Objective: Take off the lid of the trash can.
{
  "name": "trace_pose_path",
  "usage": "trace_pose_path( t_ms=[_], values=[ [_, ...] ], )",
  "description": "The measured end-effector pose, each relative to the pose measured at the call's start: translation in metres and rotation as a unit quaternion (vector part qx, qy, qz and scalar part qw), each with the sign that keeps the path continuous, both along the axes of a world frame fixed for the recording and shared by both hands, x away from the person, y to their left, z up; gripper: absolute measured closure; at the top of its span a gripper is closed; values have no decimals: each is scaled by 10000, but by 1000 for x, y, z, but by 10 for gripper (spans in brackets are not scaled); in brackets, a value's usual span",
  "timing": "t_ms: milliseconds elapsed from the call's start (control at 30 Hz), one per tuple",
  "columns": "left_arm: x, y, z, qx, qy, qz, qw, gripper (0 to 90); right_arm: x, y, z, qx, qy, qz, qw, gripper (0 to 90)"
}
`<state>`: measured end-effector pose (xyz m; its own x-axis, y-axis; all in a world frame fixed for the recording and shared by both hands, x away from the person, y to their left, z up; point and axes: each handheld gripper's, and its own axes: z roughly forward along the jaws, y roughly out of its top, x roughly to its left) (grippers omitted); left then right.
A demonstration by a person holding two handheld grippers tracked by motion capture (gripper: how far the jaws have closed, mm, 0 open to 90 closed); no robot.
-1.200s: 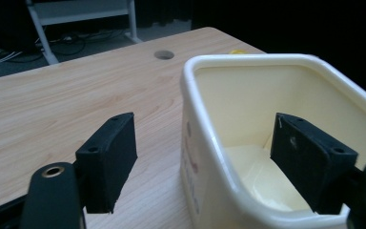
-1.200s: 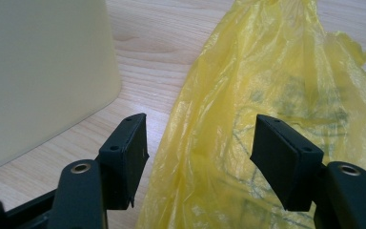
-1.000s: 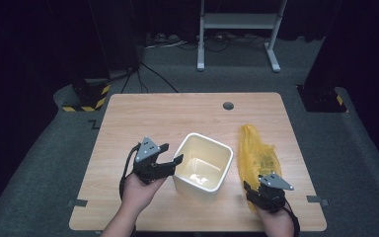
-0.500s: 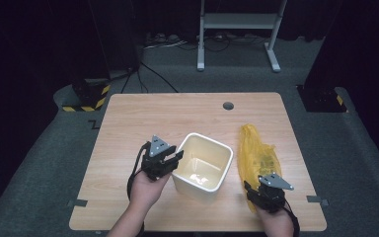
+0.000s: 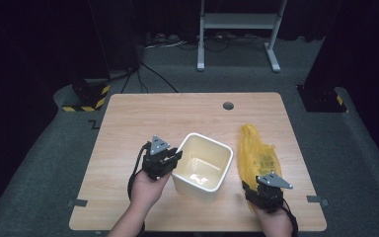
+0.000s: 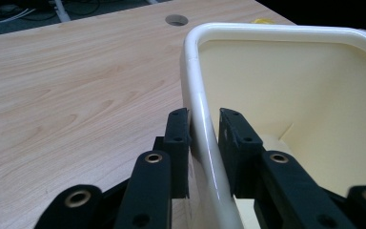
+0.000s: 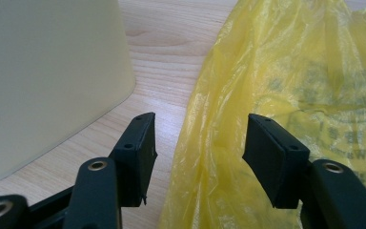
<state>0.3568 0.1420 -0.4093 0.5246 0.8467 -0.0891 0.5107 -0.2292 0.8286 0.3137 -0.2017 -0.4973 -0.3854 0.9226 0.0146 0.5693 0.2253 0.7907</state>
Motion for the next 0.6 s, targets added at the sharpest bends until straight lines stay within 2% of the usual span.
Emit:
trace_pose_path(
  t_ms=[267, 600],
  values=[
    [-2, -2, -1, 14, -131, 142, 9998, 791, -1, 5, -2, -165, -26, 12, 9999, 436],
    [-3, -3, -1, -69, -177, 199, 9996, 796, -1, 4, -2, -171, -39, -12, 9998, 436]
  ],
)
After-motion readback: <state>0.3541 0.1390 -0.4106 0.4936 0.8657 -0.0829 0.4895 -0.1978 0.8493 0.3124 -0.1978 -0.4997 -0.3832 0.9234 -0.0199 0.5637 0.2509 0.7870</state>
